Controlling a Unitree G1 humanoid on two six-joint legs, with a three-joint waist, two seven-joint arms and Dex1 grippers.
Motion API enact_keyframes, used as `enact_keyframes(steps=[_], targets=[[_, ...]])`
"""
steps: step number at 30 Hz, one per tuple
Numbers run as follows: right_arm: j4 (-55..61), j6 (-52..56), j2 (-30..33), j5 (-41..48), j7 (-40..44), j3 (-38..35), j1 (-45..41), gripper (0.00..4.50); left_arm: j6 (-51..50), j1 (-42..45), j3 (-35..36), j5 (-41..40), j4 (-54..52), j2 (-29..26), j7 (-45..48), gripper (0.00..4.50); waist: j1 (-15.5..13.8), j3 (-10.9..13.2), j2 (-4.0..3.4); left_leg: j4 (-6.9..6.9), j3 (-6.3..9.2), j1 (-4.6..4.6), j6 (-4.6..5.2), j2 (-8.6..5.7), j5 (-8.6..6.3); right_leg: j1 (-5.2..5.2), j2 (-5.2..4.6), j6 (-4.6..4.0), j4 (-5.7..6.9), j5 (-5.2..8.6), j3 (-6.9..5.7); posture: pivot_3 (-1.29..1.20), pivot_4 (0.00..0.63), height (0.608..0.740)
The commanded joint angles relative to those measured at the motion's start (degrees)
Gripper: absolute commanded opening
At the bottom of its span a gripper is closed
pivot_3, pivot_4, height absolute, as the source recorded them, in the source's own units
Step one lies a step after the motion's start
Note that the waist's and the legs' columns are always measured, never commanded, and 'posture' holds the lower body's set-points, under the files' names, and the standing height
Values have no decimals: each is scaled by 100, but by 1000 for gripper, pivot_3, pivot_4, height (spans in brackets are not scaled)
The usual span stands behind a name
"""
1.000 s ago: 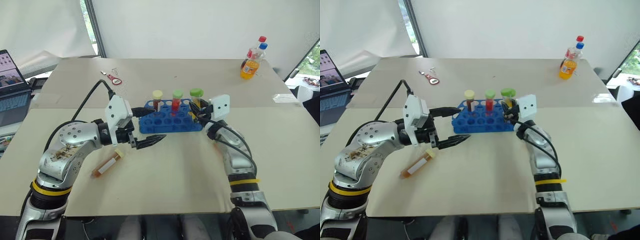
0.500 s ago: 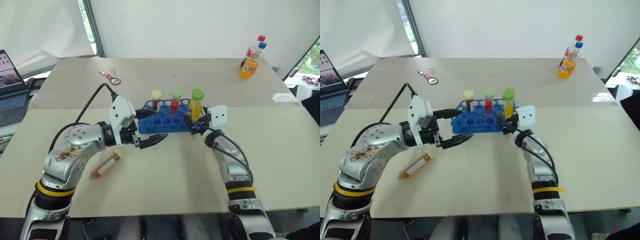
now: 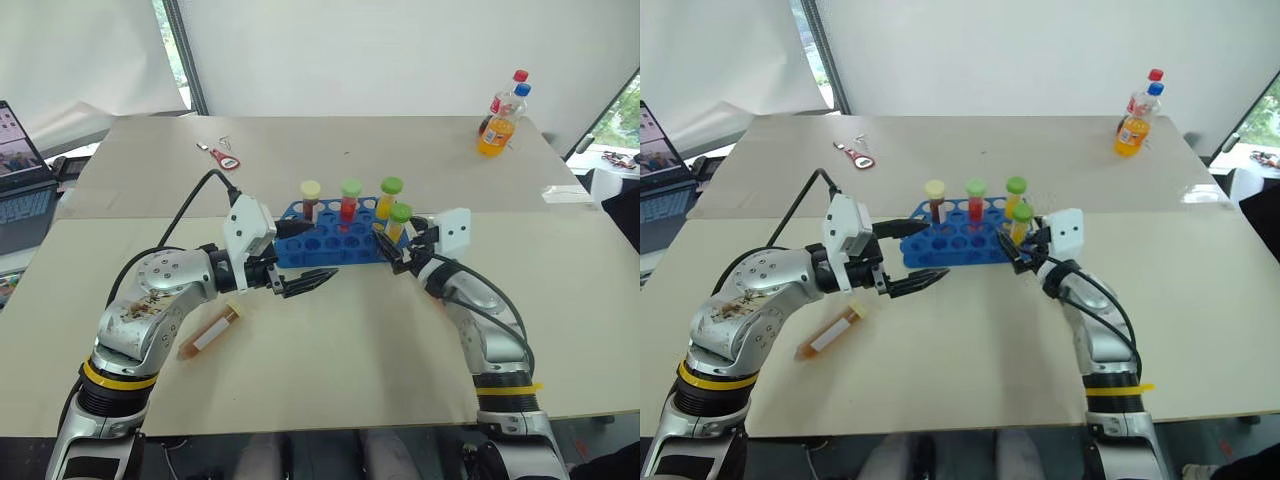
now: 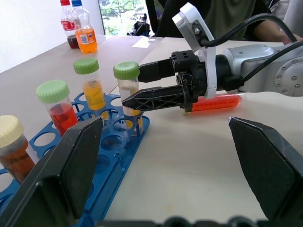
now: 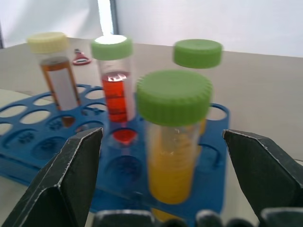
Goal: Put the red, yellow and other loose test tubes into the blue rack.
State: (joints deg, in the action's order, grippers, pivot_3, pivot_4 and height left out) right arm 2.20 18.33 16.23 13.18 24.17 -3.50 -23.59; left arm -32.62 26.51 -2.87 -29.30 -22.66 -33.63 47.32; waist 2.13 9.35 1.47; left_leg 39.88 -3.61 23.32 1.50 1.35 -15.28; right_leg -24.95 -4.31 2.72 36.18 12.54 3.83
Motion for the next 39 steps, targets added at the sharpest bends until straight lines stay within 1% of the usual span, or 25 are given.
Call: enact_keyframes(steps=[1,6,8,10,11,14,17,19,22,27,31,32,33,37,38,39], targets=[[795,513,659,245,473,-172,179,4463,110,63,78,46,-138,-156,91,4500,-52,0,0,1,1,0,1,-3,0,1,-3,1,0,0,0,0,150,733],[1498,1794,2059,630,1200,-367,376,4463,322,-59,-13,305,-120,-637,486,4500,-121,1,1,1,-2,0,5,-10,-3,2,-6,6,-9,2,0,0,150,733],[1634,2573,2614,784,1396,-345,228,4463,508,-125,-110,459,-127,-910,774,4500,-125,1,2,2,-2,0,6,-10,-2,2,-4,5,-10,2,0,0,150,733],[1671,3035,3085,860,1634,-201,20,4463,718,-237,-242,603,-173,-1232,1148,4500,-96,1,2,1,-3,-4,6,-8,-2,3,0,4,-10,3,2,0,150,733],[1629,3423,3512,689,1762,141,-167,4463,849,-365,-304,618,-279,-1476,1486,4500,-82,1,2,1,-3,-7,6,-8,-2,4,1,4,-9,3,3,0,150,733],[1398,4174,4317,536,2239,940,-708,4463,897,-542,-333,431,-556,-1860,2021,4500,-82,3,0,-1,-7,-6,7,-7,-2,-1,2,2,-10,5,8,0,150,733],[741,4884,4399,654,2666,1560,-1521,4463,741,-529,-268,194,-781,-2016,2233,4500,-100,5,5,1,-9,-1,7,-5,-2,-3,1,2,-14,5,7,0,150,733],[363,5055,4338,578,2835,1899,-1895,4463,715,-515,-253,190,-834,-2017,2218,4500,-108,5,5,6,-10,2,8,-6,-2,-4,-1,2,-14,5,7,0,150,733],[-199,4989,4260,339,3079,2459,-2260,4463,647,-519,-241,135,-953,-1968,2120,4500,-136,5,6,6,-8,6,8,-7,-3,-4,0,3,-15,5,6,0,150,733],[-770,4967,4093,136,3298,2894,-2480,4463,520,-572,-239,49,-1164,-1893,1971,4500,-145,5,5,11,-8,23,13,-8,-5,-12,-4,5,-17,5,1,0,150,733],[-901,4974,4008,38,3401,2993,-2538,3409,489,-607,-245,73,-1206,-1865,1892,4500,-140,5,5,12,-7,25,13,-7,-6,-16,-3,5,-14,5,1,0,150,733],[-908,4986,4001,27,3428,3004,-2540,2900,493,-610,-255,83,-1206,-1861,1875,4500,-139,5,5,12,-7,25,13,-7,-6,-16,-1,5,-14,5,1,0,150,733],[-877,4967,4013,18,3469,3016,-2521,2636,487,-608,-260,81,-1212,-1849,1851,4500,-139,5,5,13,-7,25,13,-7,-5,-16,-1,5,-13,5,1,0,150,733],[-764,4956,4071,2,3657,3044,-2453,1223,498,-561,-295,102,-1151,-1810,1800,4500,-140,5,5,16,-6,24,13,-7,-6,-15,-2,5,-11,5,1,0,150,733],[-696,5001,4091,27,3690,3025,-2421,1009,529,-546,-307,125,-1104,-1801,1810,4500,-140,5,5,17,-6,24,13,-7,-6,-15,-2,5,-11,5,1,0,150,733],[-642,5046,4101,55,3712,2997,-2398,987,554,-538,-312,141,-1067,-1795,1822,4500,-140,5,5,17,-6,24,13,-7,-6,-15,-2,5,-11,5,1,0,150,733]])
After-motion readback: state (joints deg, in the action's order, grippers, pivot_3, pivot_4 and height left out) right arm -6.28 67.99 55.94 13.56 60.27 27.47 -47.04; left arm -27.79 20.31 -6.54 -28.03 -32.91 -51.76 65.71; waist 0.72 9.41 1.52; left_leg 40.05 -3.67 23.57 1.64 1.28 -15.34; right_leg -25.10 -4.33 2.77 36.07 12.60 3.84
